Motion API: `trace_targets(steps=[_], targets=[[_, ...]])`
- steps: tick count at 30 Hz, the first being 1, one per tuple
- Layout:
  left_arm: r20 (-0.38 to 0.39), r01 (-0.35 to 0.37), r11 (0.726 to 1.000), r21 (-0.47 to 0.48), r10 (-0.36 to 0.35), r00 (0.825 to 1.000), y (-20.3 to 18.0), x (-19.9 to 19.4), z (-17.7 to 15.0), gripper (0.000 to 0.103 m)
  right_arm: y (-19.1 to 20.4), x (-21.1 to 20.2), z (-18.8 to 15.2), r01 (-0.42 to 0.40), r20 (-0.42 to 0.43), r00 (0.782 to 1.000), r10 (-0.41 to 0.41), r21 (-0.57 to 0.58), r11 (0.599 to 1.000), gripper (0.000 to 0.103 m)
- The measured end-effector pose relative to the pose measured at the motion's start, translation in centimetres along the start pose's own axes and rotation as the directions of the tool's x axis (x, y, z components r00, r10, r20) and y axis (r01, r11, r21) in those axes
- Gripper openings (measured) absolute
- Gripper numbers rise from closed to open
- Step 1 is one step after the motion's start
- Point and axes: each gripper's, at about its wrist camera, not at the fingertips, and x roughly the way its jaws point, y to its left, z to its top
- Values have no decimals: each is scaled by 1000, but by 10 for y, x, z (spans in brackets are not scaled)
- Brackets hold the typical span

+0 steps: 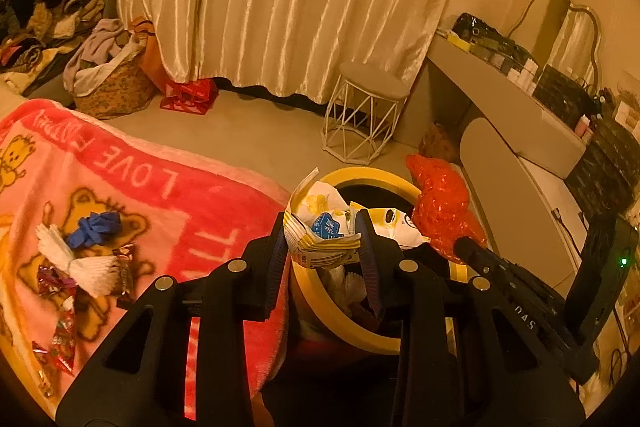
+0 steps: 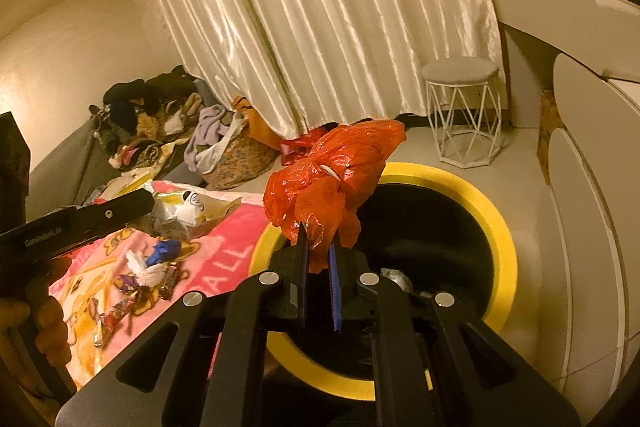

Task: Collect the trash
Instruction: 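Carry the white-yellow snack bag and orange wrapper over the bin with both tools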

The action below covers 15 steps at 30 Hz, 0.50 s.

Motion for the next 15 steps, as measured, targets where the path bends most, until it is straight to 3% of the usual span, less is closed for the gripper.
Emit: trace_targets(steps=[15], targets=[[-65,-4,998,70,9,998,-29,51,-1,27,-29,9,-9,81,-37,996,-80,33,996,9]])
